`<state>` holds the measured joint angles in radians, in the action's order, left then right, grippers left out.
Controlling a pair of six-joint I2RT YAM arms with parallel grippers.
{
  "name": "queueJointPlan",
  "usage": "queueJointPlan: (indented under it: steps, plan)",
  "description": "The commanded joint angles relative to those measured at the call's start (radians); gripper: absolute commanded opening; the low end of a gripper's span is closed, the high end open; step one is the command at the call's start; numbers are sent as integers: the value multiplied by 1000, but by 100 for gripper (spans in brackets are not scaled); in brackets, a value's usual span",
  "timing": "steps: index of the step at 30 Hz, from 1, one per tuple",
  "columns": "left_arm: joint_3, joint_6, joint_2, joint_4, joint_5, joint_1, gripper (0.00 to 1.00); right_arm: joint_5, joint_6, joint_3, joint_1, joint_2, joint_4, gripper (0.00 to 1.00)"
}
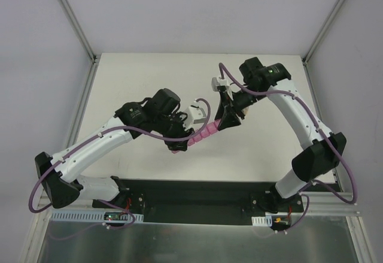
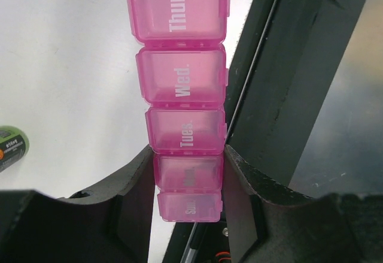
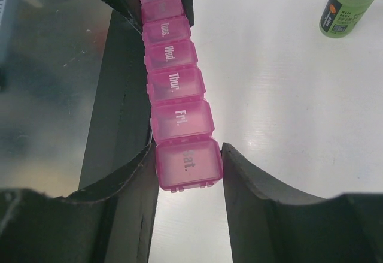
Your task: Sort the pills into containers
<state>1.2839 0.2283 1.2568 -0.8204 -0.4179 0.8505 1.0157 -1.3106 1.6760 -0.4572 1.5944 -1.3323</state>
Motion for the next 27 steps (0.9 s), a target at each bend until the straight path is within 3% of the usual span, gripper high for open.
queueJointPlan:
  steps: [1,15,20,22,27]
  plan:
    - [-12,52,16,0,139,22,0,84,83,39,-5,35,-260,29]
    - [3,91,62,-6,330,64,0,150,137,14,-5,87,-272,28]
    - [-1,152,73,-6,456,146,0,107,364,-36,-1,93,-95,29]
    - [-3,164,78,-3,496,177,0,89,467,-65,8,96,-16,32]
    - [6,166,93,-5,481,194,0,101,531,-55,46,107,47,51]
